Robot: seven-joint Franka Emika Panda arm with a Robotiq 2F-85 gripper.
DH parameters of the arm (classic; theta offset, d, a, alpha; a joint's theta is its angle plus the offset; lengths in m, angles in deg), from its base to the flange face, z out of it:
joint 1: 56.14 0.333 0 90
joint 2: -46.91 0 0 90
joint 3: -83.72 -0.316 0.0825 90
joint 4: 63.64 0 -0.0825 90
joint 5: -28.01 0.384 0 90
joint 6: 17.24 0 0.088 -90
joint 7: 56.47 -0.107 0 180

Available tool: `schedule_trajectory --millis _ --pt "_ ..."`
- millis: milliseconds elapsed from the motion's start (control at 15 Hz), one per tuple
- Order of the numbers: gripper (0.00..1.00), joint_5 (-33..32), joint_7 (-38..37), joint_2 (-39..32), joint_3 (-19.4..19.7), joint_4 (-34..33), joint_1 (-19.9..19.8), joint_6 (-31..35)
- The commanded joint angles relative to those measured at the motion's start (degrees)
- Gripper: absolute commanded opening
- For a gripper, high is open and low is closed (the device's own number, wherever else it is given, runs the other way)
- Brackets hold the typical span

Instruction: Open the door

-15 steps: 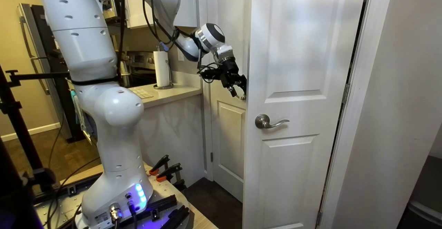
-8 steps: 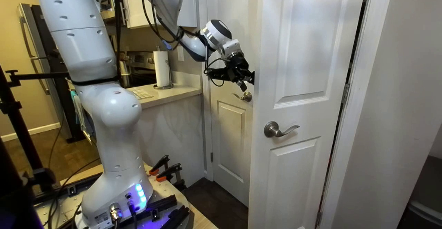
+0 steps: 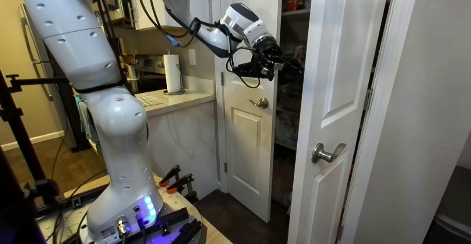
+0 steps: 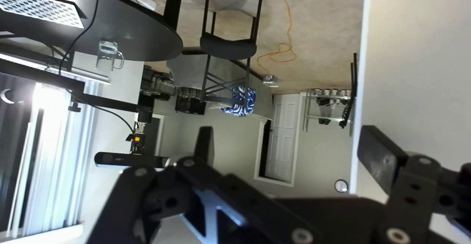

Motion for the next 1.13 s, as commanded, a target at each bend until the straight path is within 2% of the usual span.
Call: schedule_trajectory --millis 0,267,667,867,933,1067 --pt "1.00 0.76 -0.81 -0.11 1.74 -0.04 -0.91 1.81" --pt "1.00 9.58 0.52 -2.20 2.58 0.13 0.69 13.49" --pt "1.00 21.14 1.68 -6.87 -0.16 0.45 2.72 28.79" --pt "1.00 23.49 2.33 -9.13 -2.04 -0.16 3.62 33.24" --pt "1.00 21.23 0.22 -8.01 -2.14 0.39 2.97 30.59" --pt "1.00 21.95 0.21 -8.97 -2.77 0.18 3.57 31.64"
